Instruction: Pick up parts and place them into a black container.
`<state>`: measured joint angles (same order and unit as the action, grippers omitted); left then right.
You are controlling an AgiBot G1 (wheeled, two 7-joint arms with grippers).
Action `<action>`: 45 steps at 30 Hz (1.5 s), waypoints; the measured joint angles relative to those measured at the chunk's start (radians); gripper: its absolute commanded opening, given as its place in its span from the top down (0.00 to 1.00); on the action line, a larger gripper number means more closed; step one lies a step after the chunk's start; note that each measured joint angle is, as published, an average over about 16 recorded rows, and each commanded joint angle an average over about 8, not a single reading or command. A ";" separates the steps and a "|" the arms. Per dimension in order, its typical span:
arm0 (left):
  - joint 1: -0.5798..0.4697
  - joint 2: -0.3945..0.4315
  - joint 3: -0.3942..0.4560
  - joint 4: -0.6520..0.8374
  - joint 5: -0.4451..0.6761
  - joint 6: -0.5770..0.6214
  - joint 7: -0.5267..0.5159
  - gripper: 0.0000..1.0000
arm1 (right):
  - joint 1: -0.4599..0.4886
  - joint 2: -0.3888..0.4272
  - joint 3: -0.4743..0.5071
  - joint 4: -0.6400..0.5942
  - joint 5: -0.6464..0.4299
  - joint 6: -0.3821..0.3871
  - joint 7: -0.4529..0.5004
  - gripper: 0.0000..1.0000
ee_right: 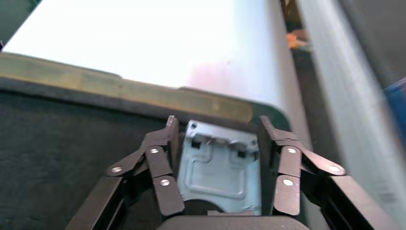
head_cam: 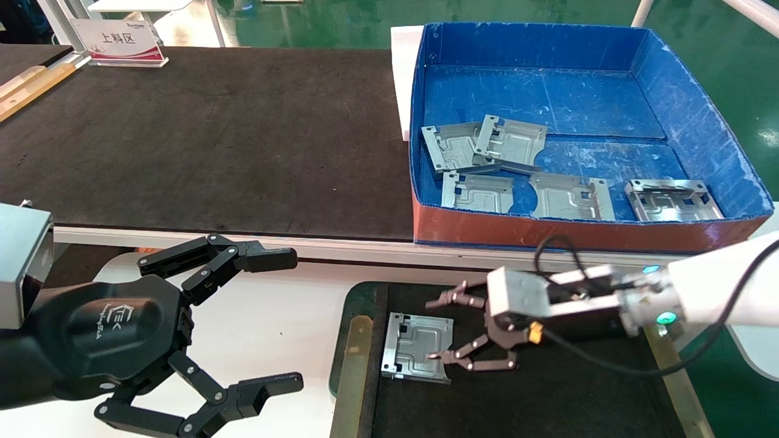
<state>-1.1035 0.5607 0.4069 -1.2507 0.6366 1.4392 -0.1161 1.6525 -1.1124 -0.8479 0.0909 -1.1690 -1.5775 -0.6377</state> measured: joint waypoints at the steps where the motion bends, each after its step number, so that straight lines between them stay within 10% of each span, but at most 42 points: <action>1: 0.000 0.000 0.000 0.000 0.000 0.000 0.000 0.00 | 0.003 0.012 0.002 0.017 0.011 -0.008 0.009 0.00; 21: 0.000 0.000 0.000 0.000 0.000 0.000 0.000 0.00 | 0.015 0.276 -0.034 0.467 0.391 -0.018 0.292 0.00; 45: 0.000 0.000 0.000 0.000 0.000 0.000 0.000 0.00 | -0.115 0.337 0.101 0.638 0.423 0.008 0.425 0.00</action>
<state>-1.1033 0.5607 0.4069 -1.2503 0.6366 1.4390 -0.1160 1.5371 -0.7758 -0.7469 0.7285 -0.7461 -1.5697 -0.2127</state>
